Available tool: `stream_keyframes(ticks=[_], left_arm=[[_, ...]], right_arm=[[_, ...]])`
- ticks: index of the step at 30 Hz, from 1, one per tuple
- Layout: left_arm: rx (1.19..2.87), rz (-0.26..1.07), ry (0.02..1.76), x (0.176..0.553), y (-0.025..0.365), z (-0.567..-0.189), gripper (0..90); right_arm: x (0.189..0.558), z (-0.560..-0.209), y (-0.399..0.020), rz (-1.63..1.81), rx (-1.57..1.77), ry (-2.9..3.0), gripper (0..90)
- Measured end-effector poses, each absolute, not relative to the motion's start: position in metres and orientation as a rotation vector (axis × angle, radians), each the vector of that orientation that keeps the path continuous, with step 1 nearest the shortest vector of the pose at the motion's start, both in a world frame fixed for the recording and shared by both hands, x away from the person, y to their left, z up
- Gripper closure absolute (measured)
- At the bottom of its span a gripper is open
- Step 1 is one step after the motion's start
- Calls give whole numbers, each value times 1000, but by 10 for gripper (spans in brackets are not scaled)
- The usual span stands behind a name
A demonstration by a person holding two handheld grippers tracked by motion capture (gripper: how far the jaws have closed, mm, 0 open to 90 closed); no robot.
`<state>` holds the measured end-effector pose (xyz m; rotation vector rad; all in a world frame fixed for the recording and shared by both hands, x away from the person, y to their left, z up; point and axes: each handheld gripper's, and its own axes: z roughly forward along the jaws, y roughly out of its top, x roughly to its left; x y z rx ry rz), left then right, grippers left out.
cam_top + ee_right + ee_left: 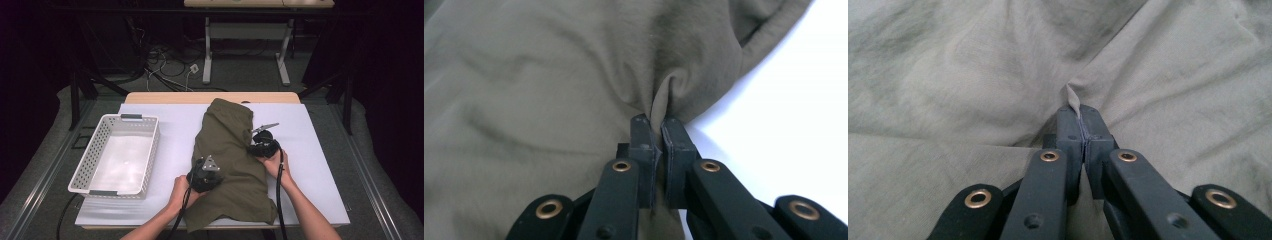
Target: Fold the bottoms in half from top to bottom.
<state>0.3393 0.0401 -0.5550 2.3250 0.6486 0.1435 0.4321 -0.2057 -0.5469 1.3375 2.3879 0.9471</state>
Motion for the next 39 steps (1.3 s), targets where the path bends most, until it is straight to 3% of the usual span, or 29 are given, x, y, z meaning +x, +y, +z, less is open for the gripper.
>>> stream_keyframes(ticks=[7,8,9,10,12,15,24,28,30,31,32,33,39], left_arm=[[2334,148,635,340,40,-555,895],[2335,146,634,340,40,-555,895],[2335,146,634,340,40,-555,895],[2335,146,633,340,40,-555,895],[2335,146,633,340,40,-555,895],[2334,145,633,341,40,-555,895],[2331,141,630,341,41,-555,895],[2331,141,630,341,41,-555,894],[2329,137,633,341,41,-556,894],[2329,137,633,341,41,-556,895],[2329,137,632,341,41,-556,895],[2330,136,631,342,41,-556,894],[2328,132,632,342,41,-556,895]], right_arm=[[419,-544,-208,929,1261,2493,845],[424,-537,-214,897,1291,2504,734],[424,-537,-214,897,1291,2504,734],[428,-529,-219,972,1307,2458,629],[434,-522,-223,1026,1304,2418,558],[443,-516,-224,1049,1320,2337,527],[477,-512,-221,1050,1396,2178,578],[493,-535,-208,955,1451,2225,584],[496,-544,-205,932,1493,2222,684],[496,-544,-205,932,1493,2222,684],[498,-550,-205,933,1510,2206,830],[498,-552,-205,936,1509,2204,874],[489,-543,-209,964,1461,2171,900]])
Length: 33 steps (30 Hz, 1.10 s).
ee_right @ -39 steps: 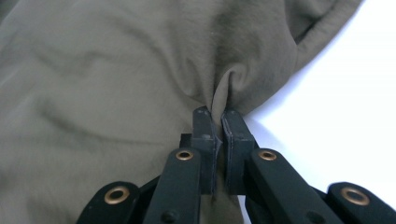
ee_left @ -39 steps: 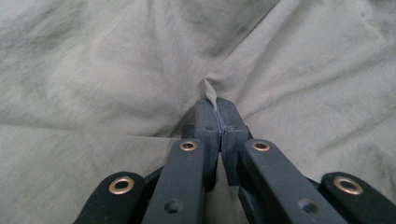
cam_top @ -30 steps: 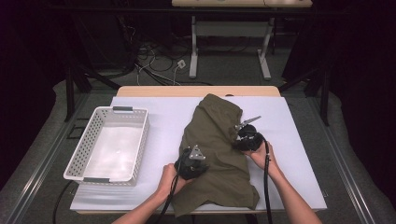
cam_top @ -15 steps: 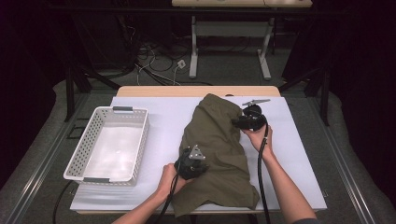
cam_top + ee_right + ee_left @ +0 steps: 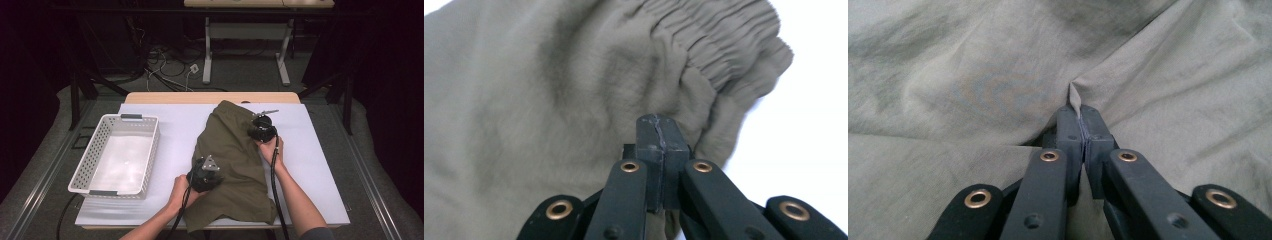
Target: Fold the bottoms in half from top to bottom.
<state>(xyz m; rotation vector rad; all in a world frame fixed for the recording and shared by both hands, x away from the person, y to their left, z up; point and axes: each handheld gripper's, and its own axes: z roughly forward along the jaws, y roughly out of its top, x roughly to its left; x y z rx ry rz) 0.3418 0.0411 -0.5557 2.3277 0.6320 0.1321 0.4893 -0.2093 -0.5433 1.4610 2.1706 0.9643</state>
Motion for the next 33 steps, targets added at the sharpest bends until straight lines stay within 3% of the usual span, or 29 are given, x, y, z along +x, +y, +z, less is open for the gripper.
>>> stream_keyframes(ticks=[9,12,14,15,18,19,30,31,33], left_arm=[[2333,138,633,342,41,-555,895],[2333,137,631,342,41,-555,895],[2327,130,634,342,41,-556,895],[2327,130,633,342,41,-556,894],[2326,131,633,342,41,-556,894],[2326,130,632,342,41,-556,894],[2327,132,636,342,41,-556,894],[2327,132,636,342,41,-556,894],[2328,132,635,342,41,-556,894]], right_arm=[[478,-524,-223,956,1409,2135,900],[488,-536,-218,965,1452,2156,637],[494,-545,-214,957,1473,2170,599],[495,-547,-212,951,1484,2174,620],[496,-554,-208,922,1462,2171,864],[495,-553,-209,932,1450,2162,892],[475,-528,-224,945,1393,2118,900],[477,-532,-224,944,1413,2136,883],[482,-541,-223,936,1459,2148,656]])
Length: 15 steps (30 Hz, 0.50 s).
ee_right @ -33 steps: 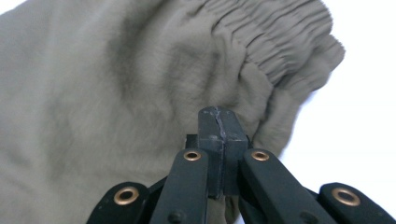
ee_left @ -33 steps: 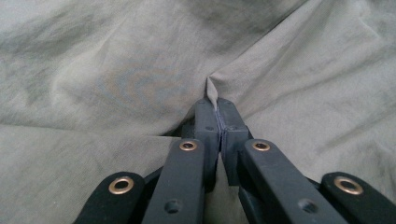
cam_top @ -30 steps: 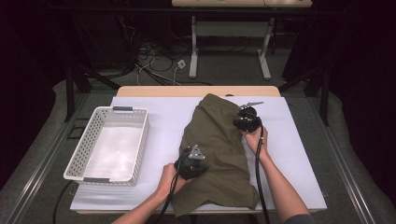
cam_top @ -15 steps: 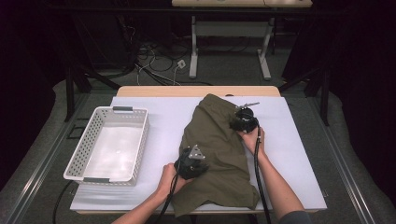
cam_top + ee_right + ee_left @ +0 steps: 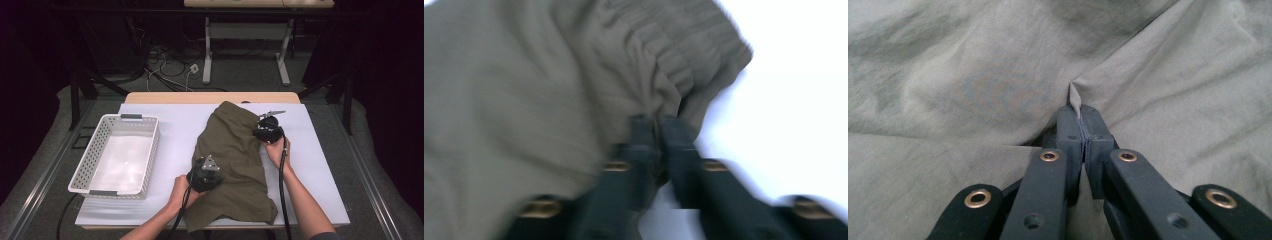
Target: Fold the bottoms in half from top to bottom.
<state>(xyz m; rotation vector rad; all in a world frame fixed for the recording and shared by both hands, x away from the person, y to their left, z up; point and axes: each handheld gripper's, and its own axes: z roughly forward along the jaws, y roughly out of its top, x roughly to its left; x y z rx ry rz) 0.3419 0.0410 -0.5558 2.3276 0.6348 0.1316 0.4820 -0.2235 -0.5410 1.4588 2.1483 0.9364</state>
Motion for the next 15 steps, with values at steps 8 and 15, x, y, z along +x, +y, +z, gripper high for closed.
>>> stream_keyframes(ticks=[8,15], left_arm=[[2326,131,635,342,41,-556,894],[2326,130,635,342,41,-556,894]], right_arm=[[489,-556,-218,940,1523,2121,745],[479,-557,-216,980,1522,2130,891]])
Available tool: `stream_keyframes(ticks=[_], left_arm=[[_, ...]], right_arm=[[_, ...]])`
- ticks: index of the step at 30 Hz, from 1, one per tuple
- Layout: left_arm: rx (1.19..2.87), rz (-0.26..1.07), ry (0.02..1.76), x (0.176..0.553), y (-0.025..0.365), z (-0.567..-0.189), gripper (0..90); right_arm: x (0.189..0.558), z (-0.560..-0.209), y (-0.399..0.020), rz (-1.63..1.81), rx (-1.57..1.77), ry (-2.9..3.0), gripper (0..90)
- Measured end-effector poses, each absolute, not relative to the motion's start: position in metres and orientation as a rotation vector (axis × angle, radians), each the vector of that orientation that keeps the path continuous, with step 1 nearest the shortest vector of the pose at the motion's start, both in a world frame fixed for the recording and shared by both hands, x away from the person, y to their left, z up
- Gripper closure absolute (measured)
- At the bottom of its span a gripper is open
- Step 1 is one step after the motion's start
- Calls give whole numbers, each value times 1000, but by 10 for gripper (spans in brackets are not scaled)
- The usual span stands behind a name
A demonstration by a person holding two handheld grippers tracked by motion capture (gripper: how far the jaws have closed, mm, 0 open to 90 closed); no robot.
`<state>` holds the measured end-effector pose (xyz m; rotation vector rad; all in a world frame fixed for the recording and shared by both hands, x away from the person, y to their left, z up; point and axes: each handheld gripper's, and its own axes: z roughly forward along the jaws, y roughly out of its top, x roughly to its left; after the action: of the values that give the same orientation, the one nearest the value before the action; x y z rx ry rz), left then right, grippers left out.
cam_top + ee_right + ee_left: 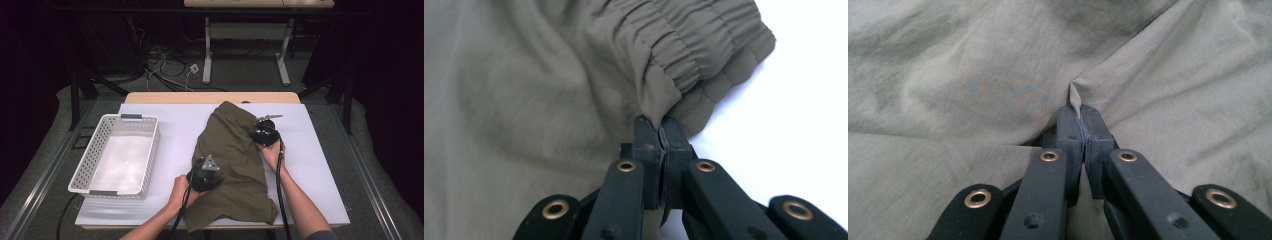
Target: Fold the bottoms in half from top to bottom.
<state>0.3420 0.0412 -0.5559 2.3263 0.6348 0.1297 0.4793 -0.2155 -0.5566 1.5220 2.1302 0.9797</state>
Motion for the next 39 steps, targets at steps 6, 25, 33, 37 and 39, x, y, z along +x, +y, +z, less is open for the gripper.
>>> stream_keyframes(ticks=[6,25,33,37,39], left_arm=[[2327,131,634,342,41,-556,894],[2325,129,633,342,41,-556,894],[2327,137,635,341,41,-556,895],[2329,141,632,341,41,-556,894],[2329,145,632,341,40,-556,894]], right_arm=[[459,-552,-211,964,1431,2255,891],[504,-536,-235,1034,1611,2135,269],[511,-550,-233,928,1683,2156,250],[511,-551,-229,891,1672,2152,268],[510,-550,-226,842,1639,2151,339]])
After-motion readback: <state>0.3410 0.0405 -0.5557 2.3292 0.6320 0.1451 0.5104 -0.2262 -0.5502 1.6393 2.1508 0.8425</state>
